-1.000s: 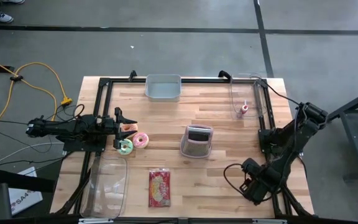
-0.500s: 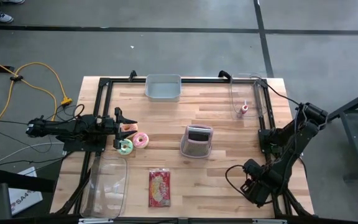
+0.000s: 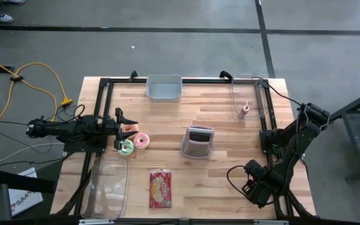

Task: Pick & Place Food Item
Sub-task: Put the pink food coloring into the right transparent bin

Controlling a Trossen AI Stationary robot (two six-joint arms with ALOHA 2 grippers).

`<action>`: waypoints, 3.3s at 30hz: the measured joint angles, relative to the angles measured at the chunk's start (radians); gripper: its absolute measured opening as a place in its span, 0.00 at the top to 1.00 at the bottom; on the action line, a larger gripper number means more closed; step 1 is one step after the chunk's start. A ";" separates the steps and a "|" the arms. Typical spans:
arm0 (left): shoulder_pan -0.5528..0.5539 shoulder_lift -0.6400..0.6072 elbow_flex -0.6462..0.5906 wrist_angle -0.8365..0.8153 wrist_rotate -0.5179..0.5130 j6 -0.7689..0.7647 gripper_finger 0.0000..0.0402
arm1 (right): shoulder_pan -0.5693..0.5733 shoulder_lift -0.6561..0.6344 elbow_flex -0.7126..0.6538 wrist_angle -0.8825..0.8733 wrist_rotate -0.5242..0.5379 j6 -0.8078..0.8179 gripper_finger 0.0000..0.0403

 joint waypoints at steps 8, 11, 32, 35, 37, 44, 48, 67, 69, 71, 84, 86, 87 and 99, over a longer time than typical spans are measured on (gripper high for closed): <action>0.000 0.000 0.000 0.000 0.000 0.000 0.53 | 0.000 0.000 0.001 0.000 -0.017 0.015 0.45; 0.000 0.000 0.000 0.000 0.000 0.000 0.53 | 0.000 0.000 0.001 0.000 -0.018 0.015 0.49; 0.000 0.000 0.000 0.000 0.000 0.000 0.53 | 0.000 0.025 0.001 0.021 -0.032 0.005 0.63; 0.000 0.000 0.000 0.000 0.000 0.000 0.53 | 0.000 0.027 0.001 0.021 -0.026 0.002 0.63; 0.000 0.000 0.000 0.000 0.000 0.000 0.53 | 0.000 0.027 0.001 0.020 -0.023 0.000 0.63; 0.000 0.000 0.000 0.000 0.000 0.000 0.53 | 0.000 0.027 0.001 0.017 -0.018 -0.003 0.64; 0.000 0.000 0.000 0.000 0.000 0.000 0.53 | 0.000 0.027 0.001 0.016 -0.018 -0.004 0.69; 0.000 0.000 0.000 0.000 0.000 0.000 0.53 | 0.000 0.027 0.002 0.004 -0.003 -0.020 0.72; 0.000 0.000 0.000 0.000 0.000 0.000 0.53 | 0.000 0.024 0.002 -0.002 -0.003 -0.028 0.72; 0.000 0.000 0.000 0.000 0.000 0.000 0.53 | -0.002 0.020 0.002 -0.010 -0.002 -0.032 0.73; 0.000 0.000 0.000 0.000 0.000 0.000 0.53 | -0.022 -0.161 0.001 -0.107 0.009 -0.065 0.73; 0.000 0.000 0.000 0.000 0.000 0.000 0.53 | -0.031 -0.200 0.001 -0.127 0.009 -0.066 0.73; 0.000 0.000 0.000 0.000 0.000 0.000 0.53 | -0.037 -0.217 0.001 -0.139 0.010 -0.072 0.73; 0.000 0.000 0.000 0.000 0.000 0.000 0.53 | -0.091 -0.314 0.002 -0.198 0.048 -0.130 0.73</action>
